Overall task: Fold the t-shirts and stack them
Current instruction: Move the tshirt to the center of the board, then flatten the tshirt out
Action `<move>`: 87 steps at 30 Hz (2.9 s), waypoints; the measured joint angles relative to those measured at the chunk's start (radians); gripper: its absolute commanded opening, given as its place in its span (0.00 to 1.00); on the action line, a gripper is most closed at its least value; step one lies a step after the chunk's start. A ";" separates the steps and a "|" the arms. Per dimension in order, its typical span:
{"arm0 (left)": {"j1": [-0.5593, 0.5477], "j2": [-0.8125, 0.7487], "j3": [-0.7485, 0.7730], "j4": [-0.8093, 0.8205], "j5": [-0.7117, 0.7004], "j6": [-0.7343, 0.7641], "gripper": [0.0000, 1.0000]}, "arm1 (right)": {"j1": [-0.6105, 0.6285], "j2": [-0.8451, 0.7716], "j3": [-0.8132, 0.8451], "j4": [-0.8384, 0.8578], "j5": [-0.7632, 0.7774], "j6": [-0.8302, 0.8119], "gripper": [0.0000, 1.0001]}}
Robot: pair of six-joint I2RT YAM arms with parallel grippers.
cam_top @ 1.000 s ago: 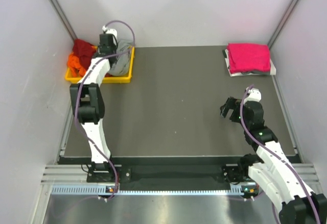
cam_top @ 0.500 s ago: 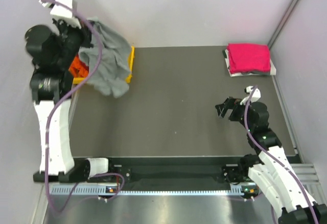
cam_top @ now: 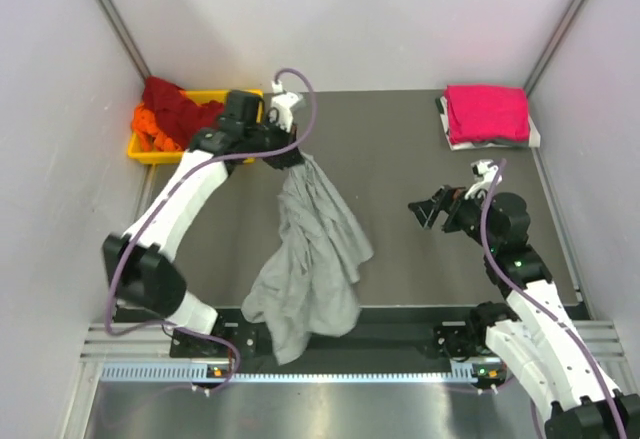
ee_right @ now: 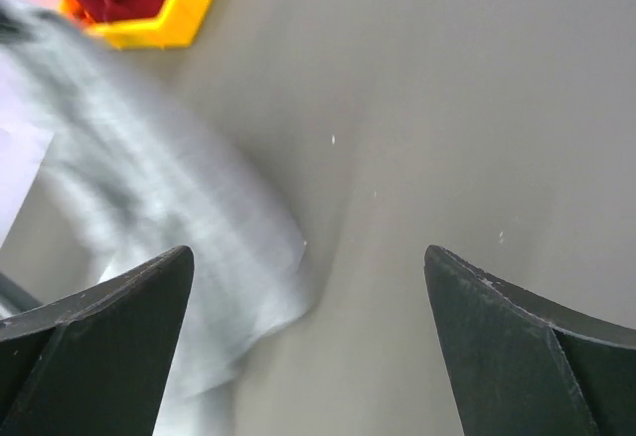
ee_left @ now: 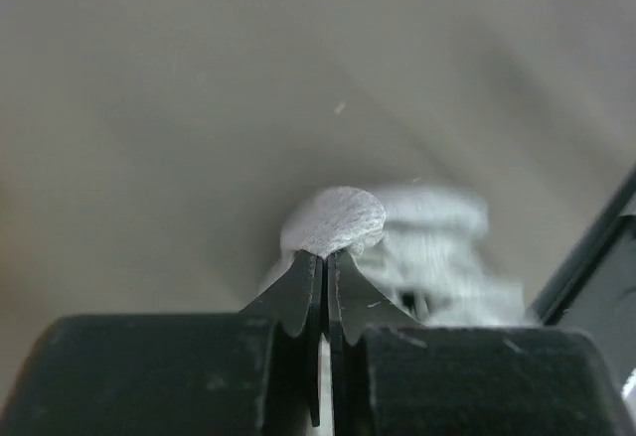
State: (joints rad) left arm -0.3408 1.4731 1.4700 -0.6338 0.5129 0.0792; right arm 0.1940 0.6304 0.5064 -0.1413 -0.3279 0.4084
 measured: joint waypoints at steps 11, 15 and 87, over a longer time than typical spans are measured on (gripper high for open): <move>0.200 0.234 0.000 0.082 -0.163 0.056 0.47 | 0.321 0.248 -0.001 0.015 0.125 0.061 1.00; 0.281 0.133 -0.137 0.070 -0.175 0.118 0.48 | 0.547 0.396 0.000 -0.029 0.206 0.109 0.92; -0.150 -0.167 -0.242 0.027 -0.634 0.142 0.00 | 0.184 0.130 0.563 -0.555 0.518 -0.071 0.00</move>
State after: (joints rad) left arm -0.4911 1.3064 1.2278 -0.6071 -0.1215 0.2207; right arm 0.3779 0.7605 1.0698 -0.6964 0.1905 0.3378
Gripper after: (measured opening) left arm 0.012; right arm 0.020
